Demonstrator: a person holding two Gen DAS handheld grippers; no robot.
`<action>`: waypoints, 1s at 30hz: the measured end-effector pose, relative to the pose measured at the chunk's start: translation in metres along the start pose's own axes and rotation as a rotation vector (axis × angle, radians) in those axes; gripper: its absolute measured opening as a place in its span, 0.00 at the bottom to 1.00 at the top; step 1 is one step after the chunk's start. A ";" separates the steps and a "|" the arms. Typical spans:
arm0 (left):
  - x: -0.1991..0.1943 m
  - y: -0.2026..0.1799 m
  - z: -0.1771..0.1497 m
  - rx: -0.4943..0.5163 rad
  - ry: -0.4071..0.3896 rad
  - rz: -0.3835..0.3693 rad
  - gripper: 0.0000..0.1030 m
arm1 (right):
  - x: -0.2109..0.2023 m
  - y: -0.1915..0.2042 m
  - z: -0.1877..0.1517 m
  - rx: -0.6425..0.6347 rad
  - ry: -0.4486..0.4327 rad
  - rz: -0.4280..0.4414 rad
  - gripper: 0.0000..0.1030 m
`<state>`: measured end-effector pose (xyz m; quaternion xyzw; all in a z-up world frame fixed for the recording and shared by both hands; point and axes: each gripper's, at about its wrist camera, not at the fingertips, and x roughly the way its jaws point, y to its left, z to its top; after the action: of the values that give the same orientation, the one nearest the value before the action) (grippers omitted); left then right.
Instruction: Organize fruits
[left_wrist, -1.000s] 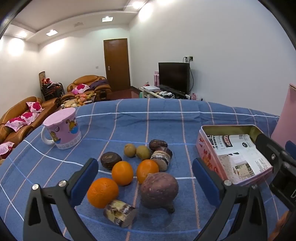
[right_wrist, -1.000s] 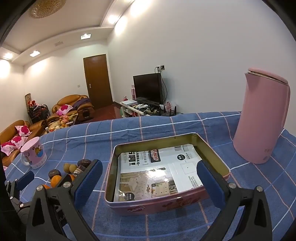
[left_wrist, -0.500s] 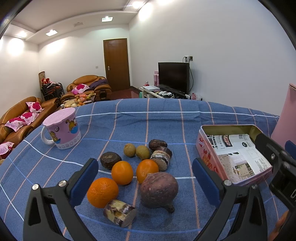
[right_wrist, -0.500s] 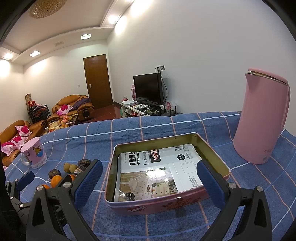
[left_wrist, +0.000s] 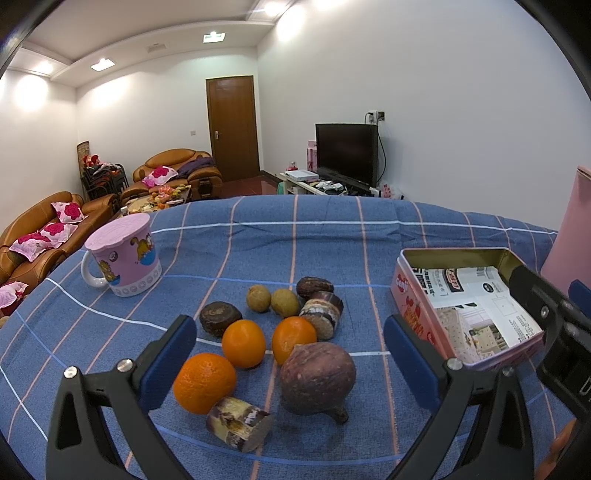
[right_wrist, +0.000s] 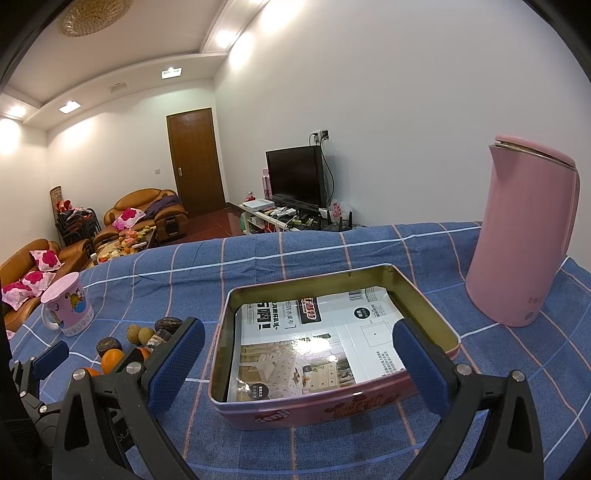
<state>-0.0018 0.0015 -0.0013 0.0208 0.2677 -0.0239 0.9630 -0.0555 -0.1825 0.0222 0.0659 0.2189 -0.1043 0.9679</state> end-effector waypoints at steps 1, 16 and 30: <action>0.000 0.000 0.000 0.000 0.000 0.000 1.00 | 0.000 0.000 0.000 0.000 0.000 0.000 0.99; 0.000 0.000 0.000 -0.001 0.000 -0.001 1.00 | -0.001 0.000 0.000 0.001 -0.001 0.003 0.99; 0.001 0.001 -0.002 -0.013 0.009 -0.008 1.00 | -0.002 0.001 0.001 -0.002 -0.003 0.012 0.99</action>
<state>-0.0021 0.0024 -0.0030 0.0134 0.2724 -0.0261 0.9617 -0.0569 -0.1815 0.0244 0.0658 0.2170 -0.0985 0.9690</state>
